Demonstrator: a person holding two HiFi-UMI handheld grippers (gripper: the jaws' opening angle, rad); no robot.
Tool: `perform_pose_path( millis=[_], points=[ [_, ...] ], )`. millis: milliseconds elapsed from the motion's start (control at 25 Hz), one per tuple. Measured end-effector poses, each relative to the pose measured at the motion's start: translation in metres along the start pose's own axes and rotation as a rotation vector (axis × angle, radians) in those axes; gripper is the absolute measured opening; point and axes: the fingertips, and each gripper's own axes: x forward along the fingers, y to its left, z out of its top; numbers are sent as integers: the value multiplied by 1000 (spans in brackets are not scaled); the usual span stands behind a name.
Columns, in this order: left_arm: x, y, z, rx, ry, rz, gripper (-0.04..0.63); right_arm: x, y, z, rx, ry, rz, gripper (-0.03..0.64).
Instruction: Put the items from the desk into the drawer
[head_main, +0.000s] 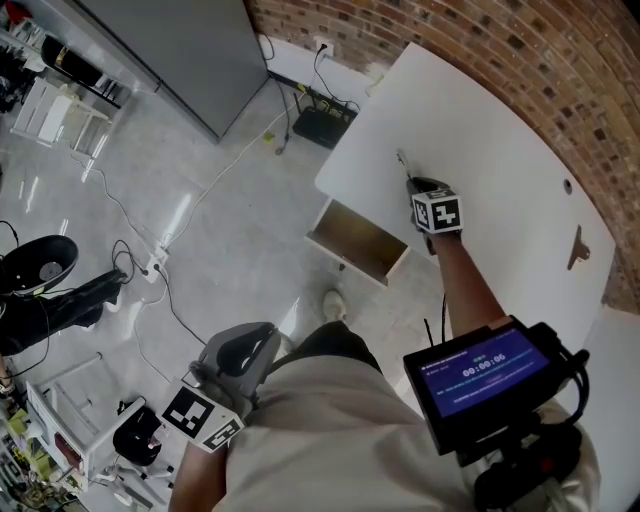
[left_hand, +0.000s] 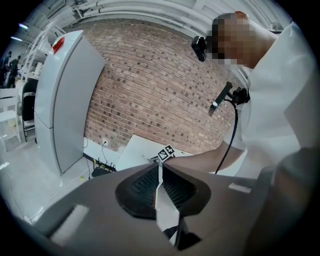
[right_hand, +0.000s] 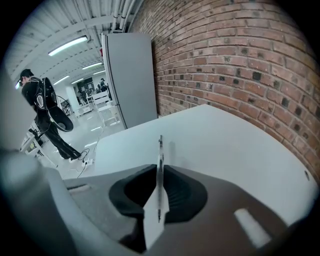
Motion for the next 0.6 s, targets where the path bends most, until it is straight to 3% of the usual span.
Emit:
perform_pose_path(
  millis=[360,600],
  points=[
    [-2,4,3,-15,-7,-10,29,-4,46,12,-70,-9,86,44],
    [-49,1,-16,-20,-19,-18,29,-24,109,-1,-111,-10,117,44]
  ],
)
